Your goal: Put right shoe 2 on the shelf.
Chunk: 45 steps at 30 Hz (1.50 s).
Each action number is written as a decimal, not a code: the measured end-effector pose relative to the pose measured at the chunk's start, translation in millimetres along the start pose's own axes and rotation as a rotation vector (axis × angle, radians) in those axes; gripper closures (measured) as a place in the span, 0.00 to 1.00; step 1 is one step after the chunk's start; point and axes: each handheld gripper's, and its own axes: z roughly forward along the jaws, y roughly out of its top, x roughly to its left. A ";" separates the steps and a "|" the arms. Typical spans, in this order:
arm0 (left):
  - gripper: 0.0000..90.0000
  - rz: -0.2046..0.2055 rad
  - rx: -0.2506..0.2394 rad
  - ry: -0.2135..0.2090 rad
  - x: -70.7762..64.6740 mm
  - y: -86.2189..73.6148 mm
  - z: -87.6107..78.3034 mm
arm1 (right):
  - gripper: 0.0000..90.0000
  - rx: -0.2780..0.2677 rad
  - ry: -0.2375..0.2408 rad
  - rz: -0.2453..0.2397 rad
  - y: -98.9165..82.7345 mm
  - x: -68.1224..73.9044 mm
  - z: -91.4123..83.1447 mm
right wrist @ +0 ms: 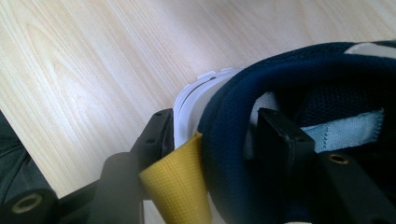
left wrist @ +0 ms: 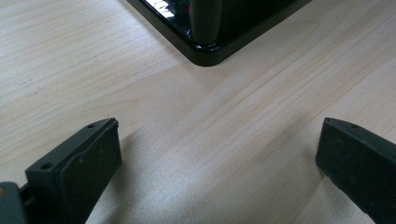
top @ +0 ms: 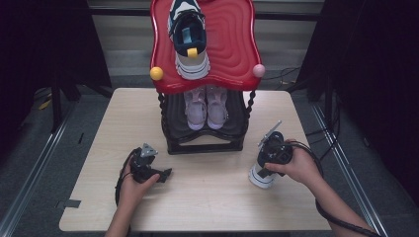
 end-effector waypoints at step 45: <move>0.00 0.004 0.003 -0.003 0.4 0.1 -0.2 | 0.77 0.199 0.037 -0.096 23.5 2.4 9.4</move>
